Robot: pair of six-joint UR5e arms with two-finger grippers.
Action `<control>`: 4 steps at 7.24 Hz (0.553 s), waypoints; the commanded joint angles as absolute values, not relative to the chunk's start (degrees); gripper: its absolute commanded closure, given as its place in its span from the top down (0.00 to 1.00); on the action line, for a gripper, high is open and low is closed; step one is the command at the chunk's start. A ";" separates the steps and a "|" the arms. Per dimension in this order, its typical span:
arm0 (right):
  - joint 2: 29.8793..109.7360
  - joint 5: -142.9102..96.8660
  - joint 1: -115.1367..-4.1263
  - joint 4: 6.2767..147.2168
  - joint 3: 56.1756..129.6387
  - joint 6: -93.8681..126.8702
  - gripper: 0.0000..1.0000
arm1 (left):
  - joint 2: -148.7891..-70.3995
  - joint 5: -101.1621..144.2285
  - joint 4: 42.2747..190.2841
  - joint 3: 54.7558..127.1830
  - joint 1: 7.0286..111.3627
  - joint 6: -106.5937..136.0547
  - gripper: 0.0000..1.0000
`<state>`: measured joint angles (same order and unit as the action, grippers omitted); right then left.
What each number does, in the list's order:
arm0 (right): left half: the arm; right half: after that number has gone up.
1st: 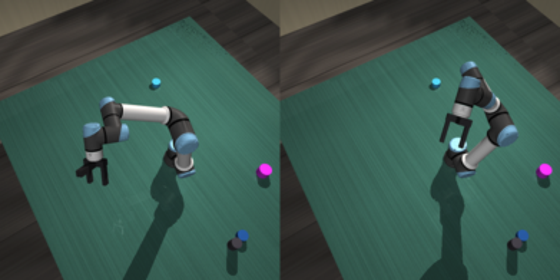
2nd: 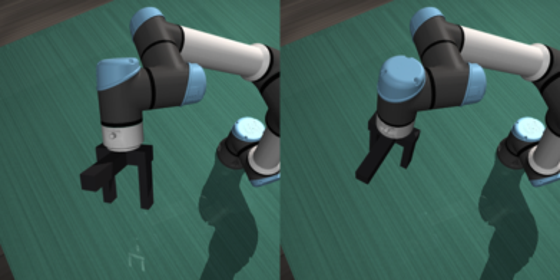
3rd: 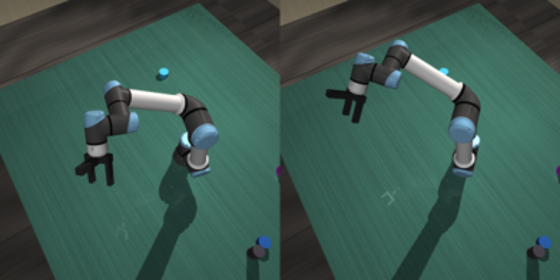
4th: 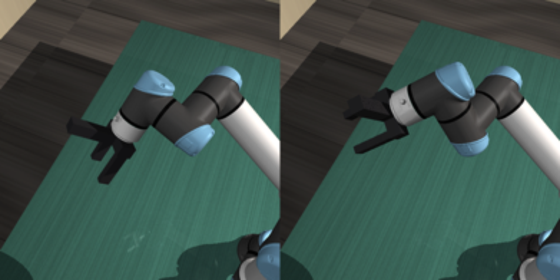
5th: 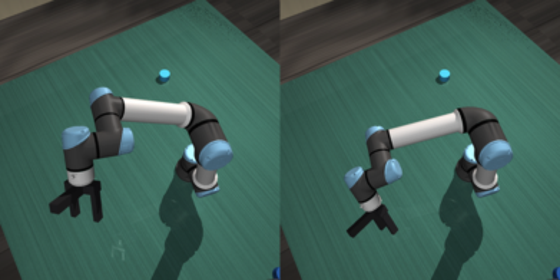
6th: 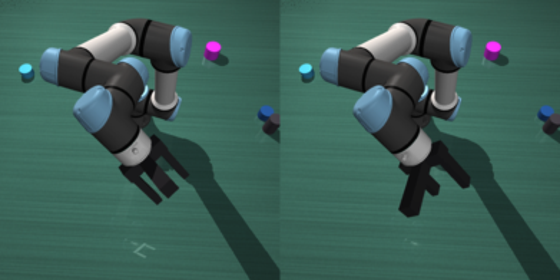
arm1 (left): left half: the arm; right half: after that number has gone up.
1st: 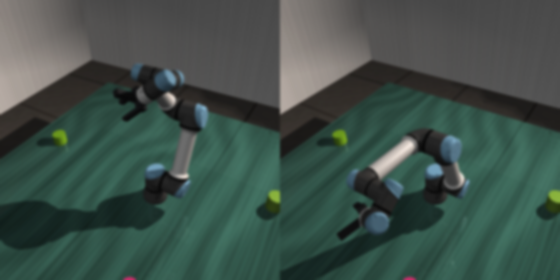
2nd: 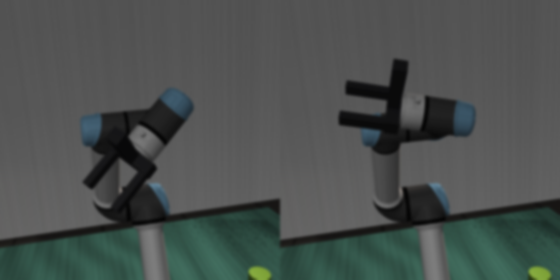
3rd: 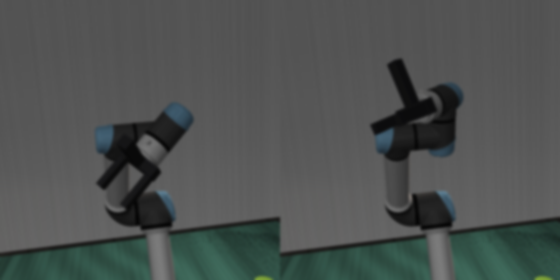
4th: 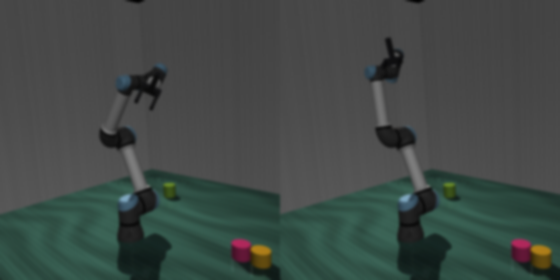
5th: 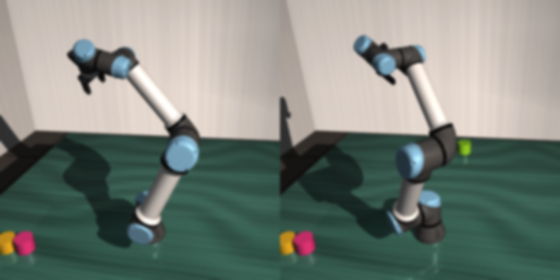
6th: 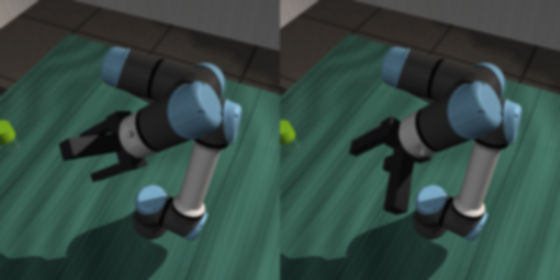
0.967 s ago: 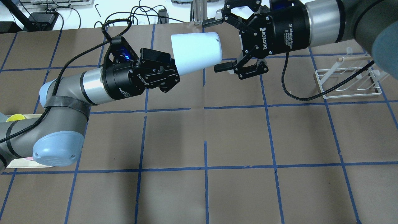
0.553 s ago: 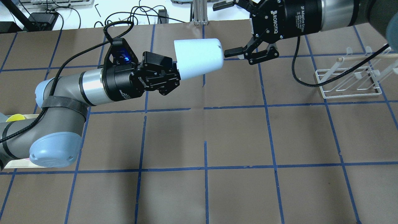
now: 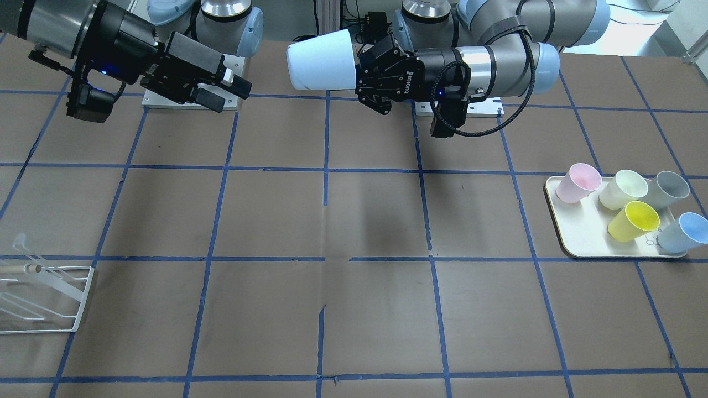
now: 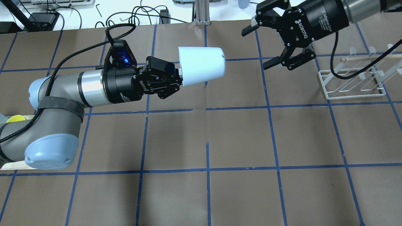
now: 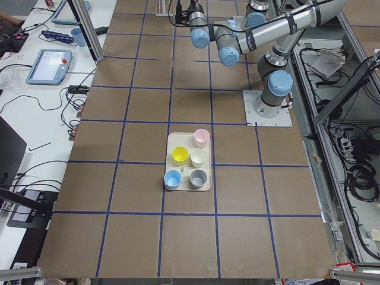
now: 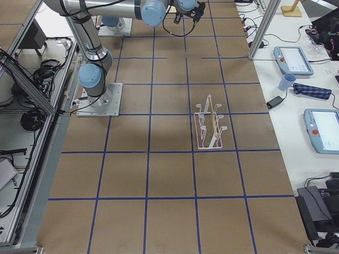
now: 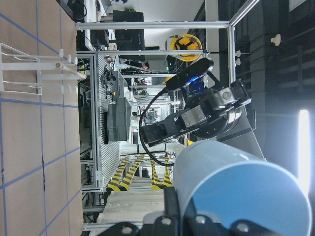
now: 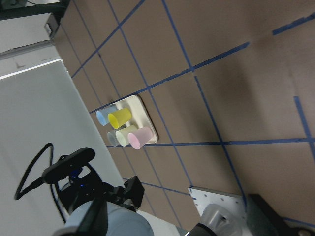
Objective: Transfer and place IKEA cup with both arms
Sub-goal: 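Open the right gripper and pull it back from the cup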
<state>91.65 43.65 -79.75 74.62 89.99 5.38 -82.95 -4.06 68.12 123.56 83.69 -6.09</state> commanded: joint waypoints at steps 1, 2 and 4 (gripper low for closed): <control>91.58 60.65 -79.89 79.78 90.26 5.71 1.00 | -82.88 -18.56 68.12 121.22 82.88 -6.15 0.00; 91.58 65.78 -79.98 81.11 90.61 5.71 1.00 | -82.79 -27.51 68.12 120.16 81.23 -5.98 0.00; 91.49 75.81 -80.33 81.99 90.88 5.71 1.00 | -81.74 -44.73 68.99 118.66 78.41 -5.98 0.00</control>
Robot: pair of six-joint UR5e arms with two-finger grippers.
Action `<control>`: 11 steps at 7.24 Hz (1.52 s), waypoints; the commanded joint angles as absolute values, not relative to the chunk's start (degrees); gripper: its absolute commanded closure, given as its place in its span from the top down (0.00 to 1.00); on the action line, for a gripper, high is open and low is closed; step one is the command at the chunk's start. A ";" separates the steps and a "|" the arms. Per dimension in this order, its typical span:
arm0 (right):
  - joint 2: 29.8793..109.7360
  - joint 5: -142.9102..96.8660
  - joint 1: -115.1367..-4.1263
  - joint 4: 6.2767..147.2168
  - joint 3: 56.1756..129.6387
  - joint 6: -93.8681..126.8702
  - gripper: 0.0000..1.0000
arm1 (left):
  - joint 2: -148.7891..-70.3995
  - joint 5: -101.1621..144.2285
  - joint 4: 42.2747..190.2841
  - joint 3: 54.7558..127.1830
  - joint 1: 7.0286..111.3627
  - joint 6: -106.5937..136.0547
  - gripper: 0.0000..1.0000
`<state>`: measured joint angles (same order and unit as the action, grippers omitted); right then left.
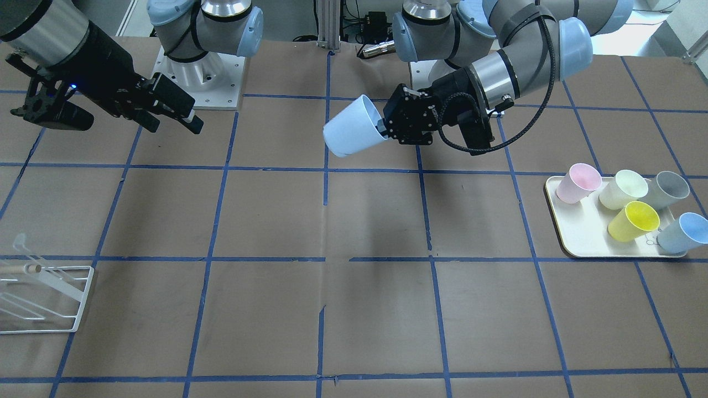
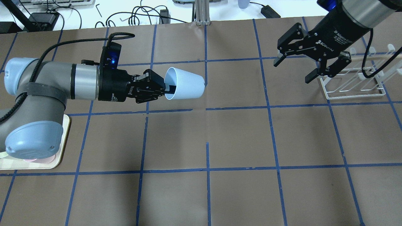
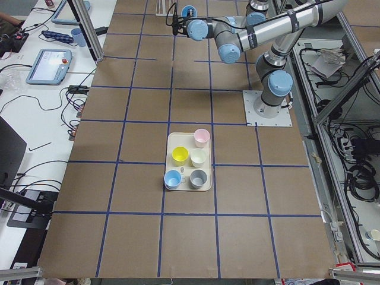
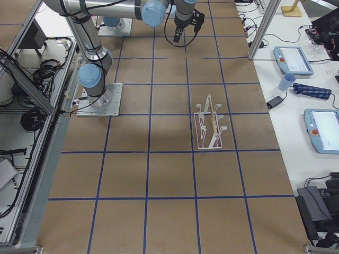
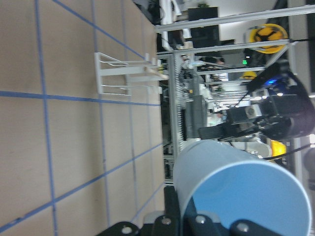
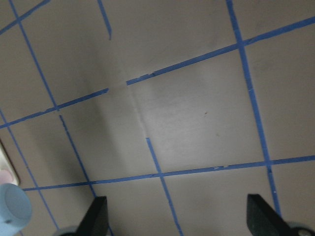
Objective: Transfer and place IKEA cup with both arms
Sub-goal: 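Carry the cup with the left gripper down onto the white tray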
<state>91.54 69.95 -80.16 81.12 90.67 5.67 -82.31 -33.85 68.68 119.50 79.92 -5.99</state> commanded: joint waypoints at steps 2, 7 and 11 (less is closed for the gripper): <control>91.41 85.11 -85.13 87.16 91.76 5.97 1.00 | -82.26 -62.68 69.34 115.07 75.69 -7.02 0.00; 91.23 89.91 -92.55 96.67 91.49 7.40 1.00 | -91.29 -85.67 73.65 107.15 62.17 -34.39 0.00; 91.41 89.74 -92.55 98.96 91.66 4.84 1.00 | -103.86 -93.25 71.81 98.28 55.74 -51.38 0.00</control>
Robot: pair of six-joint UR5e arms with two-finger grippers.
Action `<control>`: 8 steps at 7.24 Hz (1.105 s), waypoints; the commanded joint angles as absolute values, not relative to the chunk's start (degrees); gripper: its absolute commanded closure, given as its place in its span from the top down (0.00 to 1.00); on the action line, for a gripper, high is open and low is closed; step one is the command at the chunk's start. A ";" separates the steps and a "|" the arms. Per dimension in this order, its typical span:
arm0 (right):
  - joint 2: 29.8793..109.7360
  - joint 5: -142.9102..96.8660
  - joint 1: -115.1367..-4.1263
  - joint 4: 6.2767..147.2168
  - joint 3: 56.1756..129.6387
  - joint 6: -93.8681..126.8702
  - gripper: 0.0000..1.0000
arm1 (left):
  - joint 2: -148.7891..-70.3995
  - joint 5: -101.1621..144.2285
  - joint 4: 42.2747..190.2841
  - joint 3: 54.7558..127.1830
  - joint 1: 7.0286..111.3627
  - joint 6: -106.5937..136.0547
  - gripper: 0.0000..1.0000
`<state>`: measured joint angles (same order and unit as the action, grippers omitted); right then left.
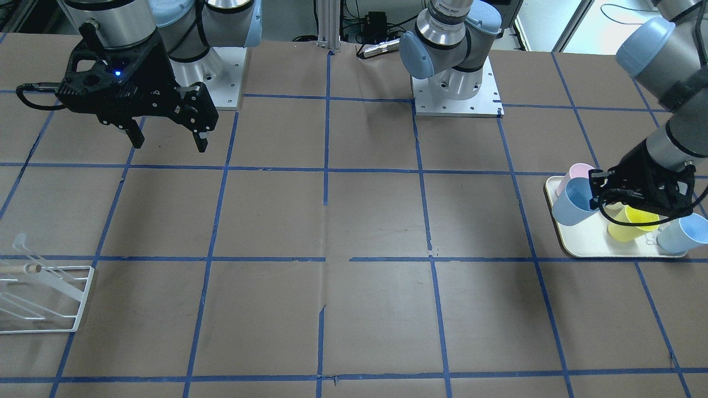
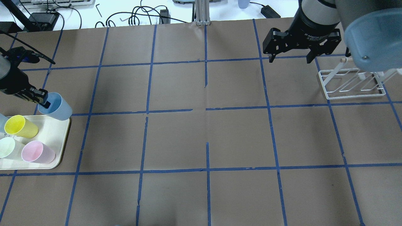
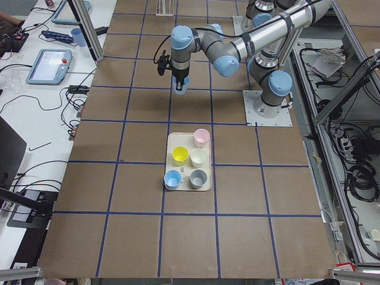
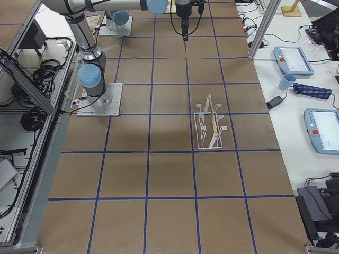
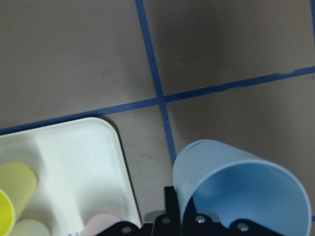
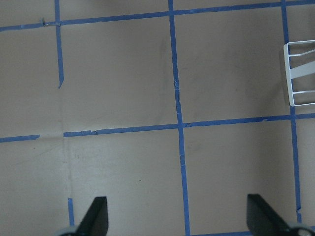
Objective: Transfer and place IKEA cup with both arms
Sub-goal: 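Carry the cup with the left gripper down onto the white tray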
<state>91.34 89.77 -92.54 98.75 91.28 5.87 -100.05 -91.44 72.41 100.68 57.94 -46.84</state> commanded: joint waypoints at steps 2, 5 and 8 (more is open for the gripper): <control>91.93 89.30 -92.55 97.92 91.58 4.74 1.00 | -107.83 -92.38 66.63 99.05 51.17 -57.81 0.00; 92.72 89.12 -92.55 93.69 90.62 4.57 1.00 | -111.79 -89.74 64.17 99.05 49.75 -62.14 0.00; 88.62 89.21 -92.37 90.38 83.97 4.48 1.00 | -113.64 -88.24 64.25 99.23 49.31 -62.14 0.00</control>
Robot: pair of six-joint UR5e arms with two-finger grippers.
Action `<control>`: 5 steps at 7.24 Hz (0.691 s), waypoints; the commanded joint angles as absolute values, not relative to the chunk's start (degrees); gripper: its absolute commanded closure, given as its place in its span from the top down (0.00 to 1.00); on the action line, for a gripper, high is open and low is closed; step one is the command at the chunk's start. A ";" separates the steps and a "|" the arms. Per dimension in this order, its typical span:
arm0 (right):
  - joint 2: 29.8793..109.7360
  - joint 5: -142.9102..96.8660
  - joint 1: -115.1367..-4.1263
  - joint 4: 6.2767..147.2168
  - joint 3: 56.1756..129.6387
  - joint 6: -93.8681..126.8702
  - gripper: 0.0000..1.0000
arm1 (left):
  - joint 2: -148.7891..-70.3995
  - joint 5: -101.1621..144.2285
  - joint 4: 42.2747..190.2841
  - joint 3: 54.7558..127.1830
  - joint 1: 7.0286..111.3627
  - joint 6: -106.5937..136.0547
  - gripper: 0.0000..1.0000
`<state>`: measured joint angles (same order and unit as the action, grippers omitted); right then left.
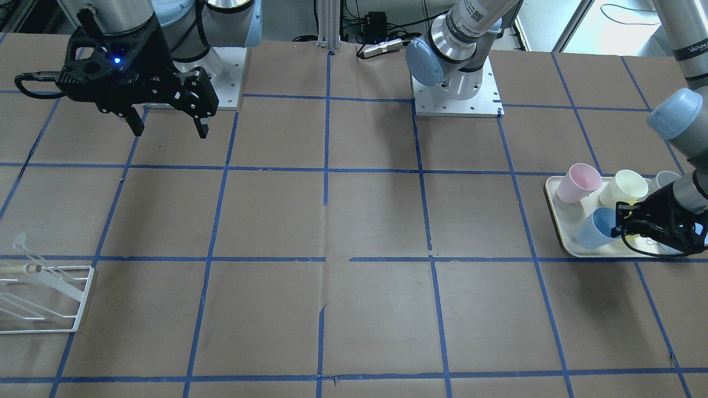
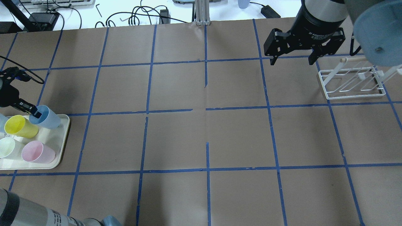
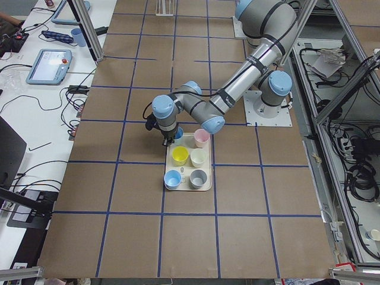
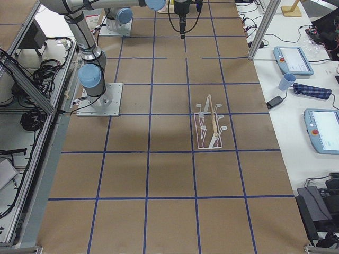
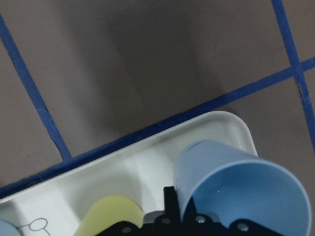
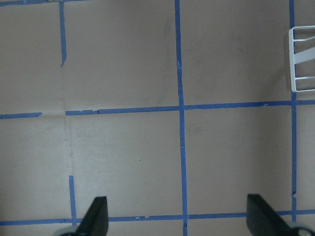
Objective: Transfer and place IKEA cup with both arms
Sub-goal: 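Open the left gripper to release the cup on the tray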
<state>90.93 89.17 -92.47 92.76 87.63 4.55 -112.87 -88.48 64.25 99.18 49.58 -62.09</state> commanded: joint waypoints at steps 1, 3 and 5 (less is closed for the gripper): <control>87.11 89.12 -92.29 86.00 80.89 4.31 1.00 | -113.99 -88.24 64.34 99.23 49.22 -62.05 0.02; 87.71 89.47 -92.37 86.31 82.08 4.22 1.00 | -114.61 -88.24 64.34 99.23 49.22 -61.88 0.70; 87.71 89.65 -92.37 86.57 82.35 4.13 1.00 | -114.61 -88.33 65.12 98.27 49.31 -61.35 0.75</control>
<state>87.68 89.55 -92.36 86.47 82.23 4.17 -114.58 -88.27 64.62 98.97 49.27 -61.70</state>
